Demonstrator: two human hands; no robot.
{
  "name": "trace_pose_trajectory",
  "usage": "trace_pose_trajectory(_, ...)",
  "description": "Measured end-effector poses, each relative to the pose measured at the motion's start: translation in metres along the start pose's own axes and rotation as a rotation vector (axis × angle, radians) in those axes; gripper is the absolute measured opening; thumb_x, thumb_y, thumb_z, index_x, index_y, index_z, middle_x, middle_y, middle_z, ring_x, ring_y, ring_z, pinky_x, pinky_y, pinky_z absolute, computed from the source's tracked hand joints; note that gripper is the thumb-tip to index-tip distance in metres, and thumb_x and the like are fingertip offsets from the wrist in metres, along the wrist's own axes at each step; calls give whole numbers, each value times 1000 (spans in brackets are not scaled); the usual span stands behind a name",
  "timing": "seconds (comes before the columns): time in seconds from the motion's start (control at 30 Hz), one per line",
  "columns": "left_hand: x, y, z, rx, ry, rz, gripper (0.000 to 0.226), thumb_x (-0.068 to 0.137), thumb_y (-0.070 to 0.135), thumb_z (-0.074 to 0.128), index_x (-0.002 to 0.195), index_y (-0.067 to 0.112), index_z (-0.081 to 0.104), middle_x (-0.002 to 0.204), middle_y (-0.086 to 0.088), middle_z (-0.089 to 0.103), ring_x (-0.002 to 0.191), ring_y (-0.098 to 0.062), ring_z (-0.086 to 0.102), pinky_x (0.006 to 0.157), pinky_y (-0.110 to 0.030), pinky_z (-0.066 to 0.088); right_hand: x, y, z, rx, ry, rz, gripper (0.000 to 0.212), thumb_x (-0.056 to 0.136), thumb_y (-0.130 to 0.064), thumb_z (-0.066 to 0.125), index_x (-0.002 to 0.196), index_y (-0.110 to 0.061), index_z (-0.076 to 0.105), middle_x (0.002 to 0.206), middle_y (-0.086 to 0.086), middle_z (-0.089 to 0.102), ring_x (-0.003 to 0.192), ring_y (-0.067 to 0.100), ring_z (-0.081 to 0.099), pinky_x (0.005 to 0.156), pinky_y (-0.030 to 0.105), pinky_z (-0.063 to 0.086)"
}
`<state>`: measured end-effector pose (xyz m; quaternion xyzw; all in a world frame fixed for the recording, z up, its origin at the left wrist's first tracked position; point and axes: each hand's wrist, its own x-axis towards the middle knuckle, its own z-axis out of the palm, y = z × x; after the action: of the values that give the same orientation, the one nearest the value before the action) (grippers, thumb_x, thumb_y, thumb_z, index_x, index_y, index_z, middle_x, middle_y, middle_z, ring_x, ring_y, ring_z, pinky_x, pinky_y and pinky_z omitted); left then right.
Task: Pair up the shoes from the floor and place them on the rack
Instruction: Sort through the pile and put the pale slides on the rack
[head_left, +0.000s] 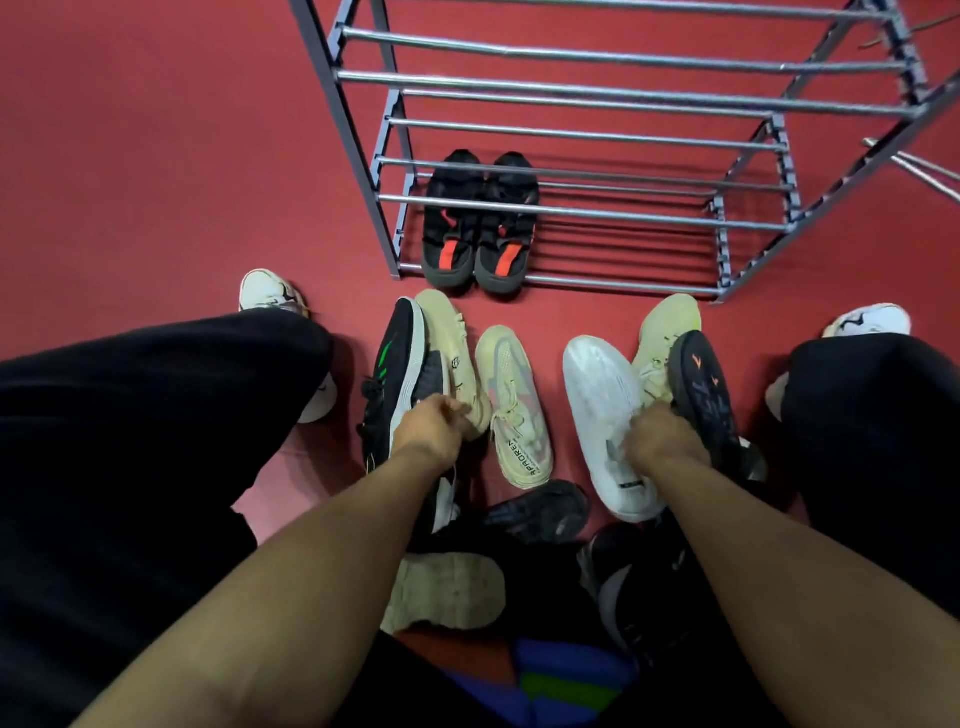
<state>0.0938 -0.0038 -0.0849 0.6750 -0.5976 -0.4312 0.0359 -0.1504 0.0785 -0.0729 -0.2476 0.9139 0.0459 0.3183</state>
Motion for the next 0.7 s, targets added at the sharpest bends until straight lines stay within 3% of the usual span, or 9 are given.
trace_pose_trajectory(0.1, 5, 2, -1, 2, 47, -20, 10, 87, 21, 60, 94, 27, 61, 105, -1, 72, 102, -25, 66, 92, -30, 50, -8, -10, 10, -126, 45, -46, 55, 87, -31, 60, 133, -5, 43, 139, 17, 45, 125, 37, 46, 98, 46, 42)
trace_pose_trajectory(0.2, 8, 0, 2, -22, -19, -5, 14, 86, 18, 63, 98, 25, 63, 106, 2, 72, 102, -20, 66, 91, -24, 47, -11, -32, 23, -148, 288, -426, 35, 90, -10, 48, 124, -5, 52, 124, 16, 54, 115, 36, 50, 91, 43, 45)
trace_pose_trajectory(0.27, 10, -6, 5, -10, -15, -9, 16, 86, 20, 63, 100, 27, 64, 109, 1, 71, 103, -21, 66, 92, -25, 47, -12, -49, 33, -108, 264, -636, 31, 91, -8, 46, 119, -8, 59, 113, 14, 63, 104, 33, 60, 82, 38, 49)
trace_pose_trajectory(0.37, 14, -12, 7, -24, 9, -17, 12, 86, 25, 60, 93, 34, 61, 109, 1, 72, 102, -22, 66, 85, -24, 47, -14, -66, 53, -96, -15, -542, 31, 93, -14, 50, 122, -9, 59, 111, 14, 65, 102, 33, 62, 72, 31, 42)
trace_pose_trajectory(0.43, 16, -13, 6, 16, 36, 0, 12, 87, 27, 57, 96, 33, 62, 106, 0, 72, 100, -23, 65, 78, -23, 43, -12, -64, 68, -168, -126, -411, 31, 93, -23, 49, 118, -7, 59, 116, 15, 64, 103, 34, 61, 74, 31, 43)
trace_pose_trajectory(0.7, 29, -17, 0, -82, 148, -29, 14, 88, 28, 55, 95, 31, 66, 102, 3, 74, 100, -24, 66, 89, -34, 51, 8, -54, 74, -211, -257, -329, 34, 94, -32, 44, 107, -8, 64, 121, 13, 62, 107, 33, 59, 83, 32, 43)
